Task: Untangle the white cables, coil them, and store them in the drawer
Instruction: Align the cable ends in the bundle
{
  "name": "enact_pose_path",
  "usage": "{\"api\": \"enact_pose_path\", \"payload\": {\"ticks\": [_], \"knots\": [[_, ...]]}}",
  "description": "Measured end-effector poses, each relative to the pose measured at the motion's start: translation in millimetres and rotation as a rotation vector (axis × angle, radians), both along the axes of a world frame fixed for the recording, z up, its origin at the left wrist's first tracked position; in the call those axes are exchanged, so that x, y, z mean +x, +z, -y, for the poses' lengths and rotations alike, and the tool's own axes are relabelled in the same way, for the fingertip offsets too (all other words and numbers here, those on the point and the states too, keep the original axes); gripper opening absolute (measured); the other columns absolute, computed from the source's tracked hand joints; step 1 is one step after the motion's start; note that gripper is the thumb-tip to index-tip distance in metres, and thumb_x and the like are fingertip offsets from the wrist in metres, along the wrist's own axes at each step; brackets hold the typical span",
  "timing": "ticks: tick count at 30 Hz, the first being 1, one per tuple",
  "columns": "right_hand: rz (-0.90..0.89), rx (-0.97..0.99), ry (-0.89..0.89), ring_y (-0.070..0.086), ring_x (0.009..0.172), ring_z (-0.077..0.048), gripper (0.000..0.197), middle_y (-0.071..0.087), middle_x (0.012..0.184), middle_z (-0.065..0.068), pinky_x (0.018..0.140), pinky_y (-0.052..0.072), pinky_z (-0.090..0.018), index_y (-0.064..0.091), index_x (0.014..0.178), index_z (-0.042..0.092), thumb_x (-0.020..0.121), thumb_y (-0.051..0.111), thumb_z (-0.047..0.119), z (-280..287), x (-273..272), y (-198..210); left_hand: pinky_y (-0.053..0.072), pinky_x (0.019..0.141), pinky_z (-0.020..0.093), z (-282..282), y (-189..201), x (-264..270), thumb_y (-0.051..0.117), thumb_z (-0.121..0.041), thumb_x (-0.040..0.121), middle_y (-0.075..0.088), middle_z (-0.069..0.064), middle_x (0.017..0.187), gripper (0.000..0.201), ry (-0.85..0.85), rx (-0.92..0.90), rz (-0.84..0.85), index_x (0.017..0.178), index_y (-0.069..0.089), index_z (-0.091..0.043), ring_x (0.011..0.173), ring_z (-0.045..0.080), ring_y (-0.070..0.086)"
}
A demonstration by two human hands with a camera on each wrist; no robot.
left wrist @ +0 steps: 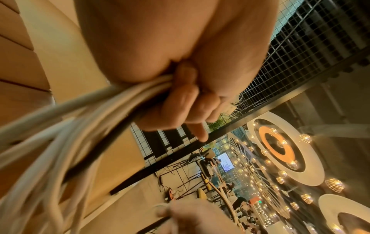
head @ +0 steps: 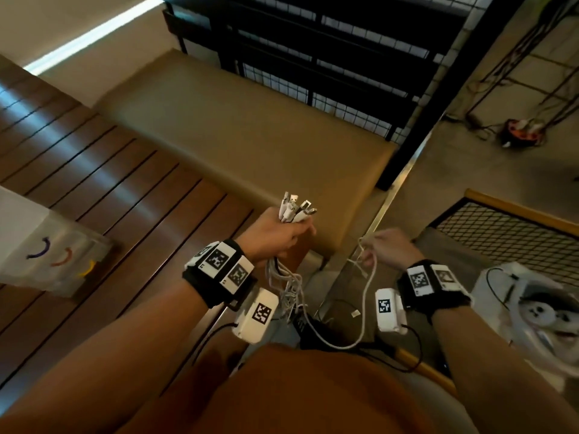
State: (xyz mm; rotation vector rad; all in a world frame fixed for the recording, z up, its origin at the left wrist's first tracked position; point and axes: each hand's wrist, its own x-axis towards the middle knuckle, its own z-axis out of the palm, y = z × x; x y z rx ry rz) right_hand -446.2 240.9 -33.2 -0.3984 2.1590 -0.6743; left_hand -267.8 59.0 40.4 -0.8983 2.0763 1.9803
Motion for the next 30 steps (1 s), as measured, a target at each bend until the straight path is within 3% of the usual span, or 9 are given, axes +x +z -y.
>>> {"api": "enact_pose_path", "payload": {"ticks": [4,6,9,13,17,20,22,26,30], "knots": [[-0.083,0.140,0.288,0.048,0.127,-0.023,0.057,0.047,0.144,-0.009,0.104,0.039,-0.037,0.044,0.143,0.014,0.097,0.047,0.047,10.3,7.1,5.6,0.034,0.042,0.019,-7.8,10.4,-10.9,0.049,-0.023,0.099,0.055,-0.006,0.065,0.018,0.112,0.129,-0.124,0.085,0.055,-0.014,0.043,0.004,0.034],[0.068,-0.146,0.333,0.047,0.125,-0.016,0.074,0.041,0.148,-0.003,0.101,0.039,-0.032,0.032,0.149,0.024,0.087,0.053,0.059,20.6,13.5,26.4,0.036,0.045,0.023,-8.8,13.8,-16.4,0.049,-0.023,0.099,0.053,0.001,0.071,0.017,0.173,0.156,-0.169,0.084,0.054,-0.016,0.045,0.006,0.034],[0.298,-0.377,0.506,0.046,0.125,-0.009,0.098,0.044,0.145,0.008,0.105,0.036,-0.032,0.032,0.144,0.036,0.061,0.073,0.067,37.8,35.7,44.5,0.035,0.045,0.023,-13.8,21.4,-24.9,0.047,-0.027,0.099,0.043,-0.004,0.052,0.023,0.251,0.167,-0.211,0.083,0.054,-0.012,0.043,0.008,0.032],[0.209,-0.519,0.475,0.064,0.093,-0.019,0.024,0.065,0.093,0.001,0.084,0.052,-0.041,0.064,0.090,0.031,0.074,0.079,0.040,64.3,76.9,12.6,0.040,0.054,0.028,-16.0,34.3,-30.6,0.045,-0.027,0.100,0.037,-0.002,0.050,0.027,0.369,0.227,-0.316,0.081,0.055,-0.011,0.048,0.012,0.032],[0.019,-0.413,0.362,0.049,0.056,-0.019,0.028,0.053,0.063,-0.007,0.055,0.041,-0.039,0.059,0.070,0.021,0.090,0.064,0.041,70.7,64.0,1.5,0.052,0.082,0.044,-1.2,50.1,-22.2,0.047,-0.038,0.092,0.050,-0.001,0.057,0.029,0.318,0.182,-0.379,0.081,0.058,-0.014,0.066,0.019,0.058],[-0.018,-0.281,0.392,0.048,0.055,-0.016,0.034,0.052,0.061,-0.003,0.057,0.039,-0.031,0.051,0.065,0.022,0.091,0.063,0.039,66.4,47.7,-5.8,0.052,0.071,0.042,12.1,60.5,-18.1,0.040,-0.035,0.097,0.041,-0.003,0.054,0.029,0.254,0.161,-0.427,0.085,0.056,-0.014,0.054,0.015,0.048],[-0.045,-0.214,0.489,0.053,0.060,-0.017,0.028,0.054,0.066,0.000,0.062,0.043,-0.032,0.054,0.069,0.020,0.089,0.067,0.036,63.0,42.6,-7.4,0.039,0.057,0.033,16.6,63.4,-16.2,0.041,-0.035,0.097,0.034,-0.007,0.049,0.027,0.215,0.137,-0.434,0.087,0.057,-0.014,0.046,0.010,0.032],[-0.020,-0.032,0.668,0.058,0.099,-0.019,0.032,0.059,0.103,0.006,0.082,0.046,-0.029,0.059,0.114,0.023,0.084,0.072,0.026,60.0,35.1,26.5,0.029,0.048,0.027,20.1,55.5,-7.4,0.050,-0.019,0.097,0.039,-0.008,0.047,0.016,0.092,0.020,-0.331,0.094,0.064,-0.013,0.043,0.009,0.032],[-0.386,-0.430,0.534,0.053,0.110,-0.015,0.031,0.059,0.117,0.000,0.093,0.044,-0.029,0.060,0.116,0.017,0.087,0.049,0.016,74.2,37.7,95.1,0.028,0.051,0.030,13.6,44.5,-4.9,0.051,-0.017,0.098,0.042,0.000,0.054,0.027,0.121,0.018,-0.281,0.080,0.071,-0.019,0.049,0.019,0.033]]}}
